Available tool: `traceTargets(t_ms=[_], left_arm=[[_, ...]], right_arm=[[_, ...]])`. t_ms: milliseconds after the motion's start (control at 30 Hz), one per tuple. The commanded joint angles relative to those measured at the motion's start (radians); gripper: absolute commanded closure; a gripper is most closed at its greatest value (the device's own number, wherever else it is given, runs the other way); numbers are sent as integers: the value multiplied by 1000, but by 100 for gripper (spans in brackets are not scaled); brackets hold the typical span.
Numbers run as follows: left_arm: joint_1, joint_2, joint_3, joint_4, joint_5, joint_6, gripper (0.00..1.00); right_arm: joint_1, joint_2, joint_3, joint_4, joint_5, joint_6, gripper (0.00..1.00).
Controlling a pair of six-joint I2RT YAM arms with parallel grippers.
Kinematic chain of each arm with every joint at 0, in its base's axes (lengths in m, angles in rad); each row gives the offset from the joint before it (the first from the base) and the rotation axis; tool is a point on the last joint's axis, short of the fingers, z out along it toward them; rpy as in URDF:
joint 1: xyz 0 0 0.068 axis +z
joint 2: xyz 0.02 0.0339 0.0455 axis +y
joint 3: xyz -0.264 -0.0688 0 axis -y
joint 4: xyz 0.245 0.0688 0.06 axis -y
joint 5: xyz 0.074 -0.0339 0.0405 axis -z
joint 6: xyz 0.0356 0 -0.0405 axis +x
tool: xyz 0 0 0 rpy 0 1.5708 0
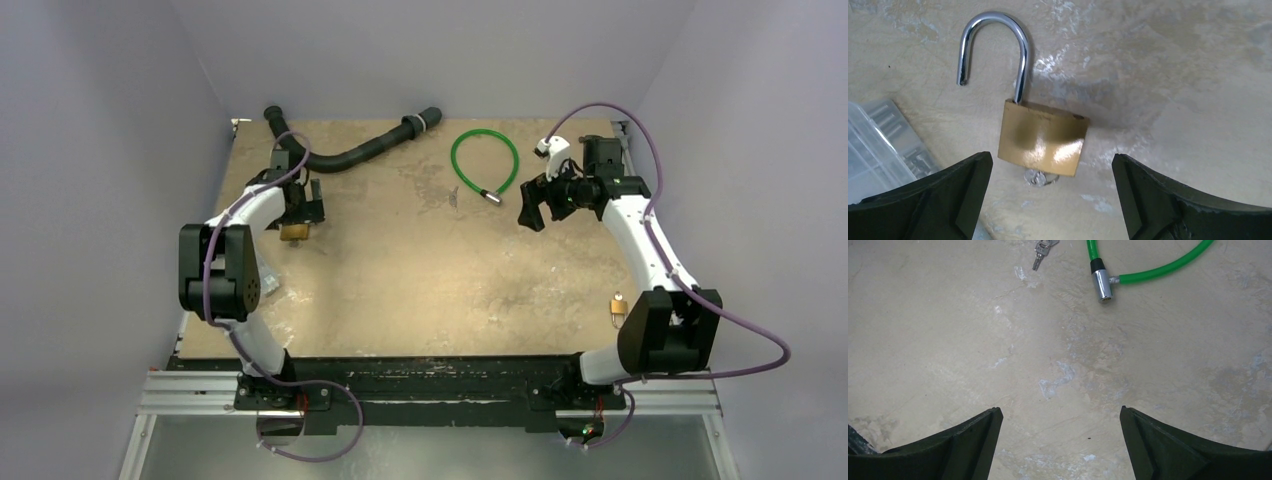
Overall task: Lock with the key
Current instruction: Pick up the lock from the center of the board.
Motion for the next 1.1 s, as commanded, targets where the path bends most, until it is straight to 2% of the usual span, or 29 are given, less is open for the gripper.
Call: traceTargets(t_ms=[0, 300, 533, 700, 833, 1000, 1067], left_arm=[[6, 81, 88, 0, -97, -2, 0], [17, 174, 121, 3, -37, 2, 1], [43, 193, 69, 9, 74, -45, 12], [46, 160, 2, 65, 168, -70, 13], [42, 125, -42, 80, 256, -62, 21], [25, 57, -124, 101, 217, -98, 22], [25, 51, -148, 101, 214, -120, 26]], right_arm=[[-3, 13, 59, 16, -31, 11, 1], [-3, 47, 113, 3, -52, 13, 1], [-3, 59, 124, 2, -60, 36, 1], [-3, 67, 145, -1, -66, 42, 1], [-3, 67, 145, -1, -67, 42, 1], [-3, 76, 148, 5, -69, 59, 1], [-3, 80, 153, 9, -73, 69, 1]])
